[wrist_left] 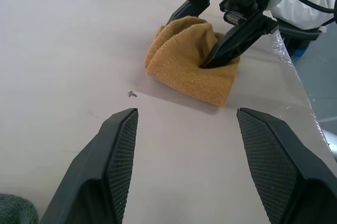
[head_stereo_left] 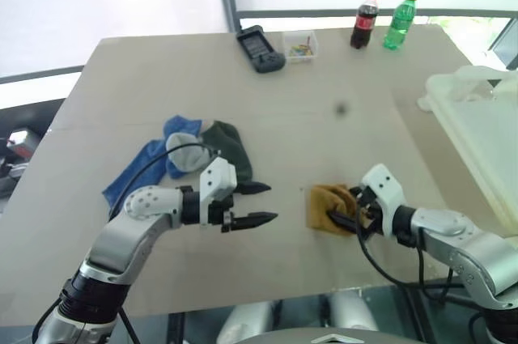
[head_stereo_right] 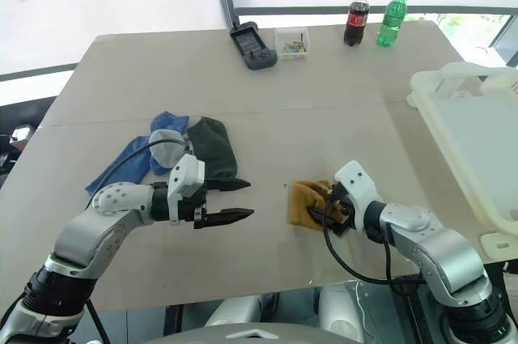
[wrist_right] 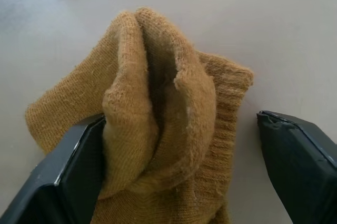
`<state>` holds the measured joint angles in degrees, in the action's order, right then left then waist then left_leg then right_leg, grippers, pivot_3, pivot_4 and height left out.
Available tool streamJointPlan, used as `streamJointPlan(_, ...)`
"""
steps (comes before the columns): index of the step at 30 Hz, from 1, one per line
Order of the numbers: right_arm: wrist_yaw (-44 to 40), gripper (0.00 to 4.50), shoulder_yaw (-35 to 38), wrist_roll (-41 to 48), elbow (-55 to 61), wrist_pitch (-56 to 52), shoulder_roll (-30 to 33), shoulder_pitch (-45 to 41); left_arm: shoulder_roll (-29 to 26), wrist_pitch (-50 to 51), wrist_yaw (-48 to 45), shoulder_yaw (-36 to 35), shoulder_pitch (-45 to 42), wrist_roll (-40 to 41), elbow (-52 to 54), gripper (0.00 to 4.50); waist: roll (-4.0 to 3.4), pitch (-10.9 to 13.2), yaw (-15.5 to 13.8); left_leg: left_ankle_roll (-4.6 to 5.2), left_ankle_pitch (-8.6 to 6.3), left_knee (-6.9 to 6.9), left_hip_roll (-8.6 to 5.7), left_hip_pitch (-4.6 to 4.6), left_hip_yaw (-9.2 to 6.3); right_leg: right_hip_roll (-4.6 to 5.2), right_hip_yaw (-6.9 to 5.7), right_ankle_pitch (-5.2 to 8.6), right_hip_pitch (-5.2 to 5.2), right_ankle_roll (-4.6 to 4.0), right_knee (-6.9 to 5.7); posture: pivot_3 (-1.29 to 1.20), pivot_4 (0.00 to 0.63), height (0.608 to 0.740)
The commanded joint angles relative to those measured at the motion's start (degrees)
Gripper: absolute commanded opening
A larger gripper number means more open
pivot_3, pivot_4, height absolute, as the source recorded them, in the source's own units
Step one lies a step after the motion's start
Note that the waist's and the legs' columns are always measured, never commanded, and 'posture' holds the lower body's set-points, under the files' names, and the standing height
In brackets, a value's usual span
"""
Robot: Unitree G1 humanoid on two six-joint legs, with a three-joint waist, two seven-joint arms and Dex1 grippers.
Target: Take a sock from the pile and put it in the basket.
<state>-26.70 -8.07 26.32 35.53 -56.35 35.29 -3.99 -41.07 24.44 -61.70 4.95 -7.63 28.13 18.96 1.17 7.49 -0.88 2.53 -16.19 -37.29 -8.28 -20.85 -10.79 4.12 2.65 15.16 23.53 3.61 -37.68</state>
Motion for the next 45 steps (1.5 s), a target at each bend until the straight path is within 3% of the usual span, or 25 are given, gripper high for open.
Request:
streamJointPlan(1, -0.43, 2.78, -1.95, -3.20, -2.32, 2.03, 1.75, 1.16, 0.31, -0.77, 1.47, -1.43, -0.69, -0.22, 1.61, 3.16, 0.02, -0.01, -0.10, 0.00, 0.00, 0.00, 0.00, 0.00, -0.01, 0.00, -0.01, 0.00, -0.01, 0.00, 0.01, 0.00, 0.150, 0.740)
streamJointPlan(3, -1.01, 1.73, -1.23, -3.41, -2.38, 4.55, 1.86, 1.15, 1.14, -1.14, 2.48, -1.81, -1.17, 0.15, 1.56, 3.16, 0.02, -0.01, -0.09, 0.00, 0.00, -0.01, 0.00, 0.00, -0.01, 0.01, -0.01, 0.00, -0.02, 0.00, 0.01, 0.00, 0.150, 0.740)
streamJointPlan(4, -1.23, 1.50, -1.04, -3.59, -2.45, 5.58, 1.83, 1.12, 1.39, -1.37, 2.72, -1.92, -1.36, 0.21, 1.44, 3.16, 0.02, -0.01, -0.09, 0.00, 0.00, -0.04, -0.01, -0.01, 0.00, 0.01, -0.01, 0.00, -0.03, 0.01, 0.00, 0.00, 0.150, 0.740)
streamJointPlan(7, -2.66, 0.12, 2.71, -2.13, -1.90, 9.25, 1.11, 1.09, 2.77, -2.73, 4.04, -2.20, -2.27, -0.25, 1.20, 3.16, 0.02, -0.01, -0.09, 0.00, 0.00, -0.06, -0.01, 0.01, 0.00, 0.01, -0.01, -0.01, -0.04, 0.01, -0.03, 0.00, 0.150, 0.740)
streamJointPlan(15, 0.57, 0.05, 23.71, 9.95, -4.94, 6.27, -3.99, -4.77, 8.57, -2.15, 5.80, -2.09, -9.56, 3.49, 1.35, 3.16, 0.03, 0.01, -0.04, 0.00, 0.00, -0.07, -0.01, -0.07, 0.00, 0.00, -0.01, -0.01, 0.00, 0.01, -0.05, 0.00, 0.150, 0.740)
streamJointPlan(25, 14.29, 0.05, 43.73, 9.14, -17.90, 1.00, 2.10, -16.67, 17.70, 1.54, 9.84, -1.56, -20.74, 9.62, 0.33, 3.16, 0.02, 0.01, 0.22, 0.01, 0.01, -0.07, 0.00, -0.13, 0.08, -0.01, 0.05, -0.01, 0.04, 0.00, -0.04, 0.00, 0.150, 0.740)
streamJointPlan(31, 22.74, 0.05, 48.97, 6.75, -29.42, -0.71, 2.08, -22.49, 19.99, 1.15, 10.28, -0.57, -21.25, 8.85, -0.87, 3.16, 0.03, 0.01, 0.09, 0.01, 0.01, -0.14, -0.01, -0.12, 0.15, 0.01, 0.09, -0.01, 0.03, 0.00, -0.12, 0.00, 0.150, 0.740)
streamJointPlan(37, 23.23, 0.05, 46.03, 3.92, -44.49, 0.16, 2.40, -26.17, 19.94, 0.94, 9.93, -0.16, -21.36, 8.18, -1.42, 3.16, 0.02, 0.00, 0.32, 0.02, 0.01, -0.13, 0.00, -0.08, 0.33, 0.00, 0.31, -0.01, 0.04, 0.00, -0.17, 0.00, 0.150, 0.740)
streamJointPlan(41, 22.70, 1.74, 44.17, 1.45, -51.56, 2.13, 4.00, -28.08, 18.36, 1.92, 9.70, -0.27, -20.21, 7.70, -0.95, 3.16, 0.01, 0.00, 0.38, 0.02, 0.01, -0.13, 0.01, -0.06, 0.39, -0.01, 0.35, -0.01, 0.05, 0.00, -0.17, 0.00, 0.150, 0.740)
streamJointPlan(42, 22.92, 1.95, 43.96, 1.05, -51.89, 2.24, 4.22, -28.28, 18.05, 2.10, 9.83, -0.30, -19.94, 7.66, -0.87, 3.16, 0.02, 0.00, 0.35, 0.02, 0.01, -0.13, 0.01, -0.06, 0.39, -0.01, 0.35, -0.01, 0.04, 0.01, -0.17, 0.00, 0.150, 0.740)
streamJointPlan(45, 22.84, 3.41, 43.48, 0.75, -51.44, 1.58, 4.58, -28.40, 16.48, 2.59, 9.75, -0.77, -18.28, 7.75, -0.15, 3.16, 0.01, -0.01, 0.44, 0.02, 0.01, -0.13, 0.02, -0.05, 0.39, -0.01, 0.36, -0.01, 0.04, 0.01, -0.17, 0.00, 0.150, 0.740)
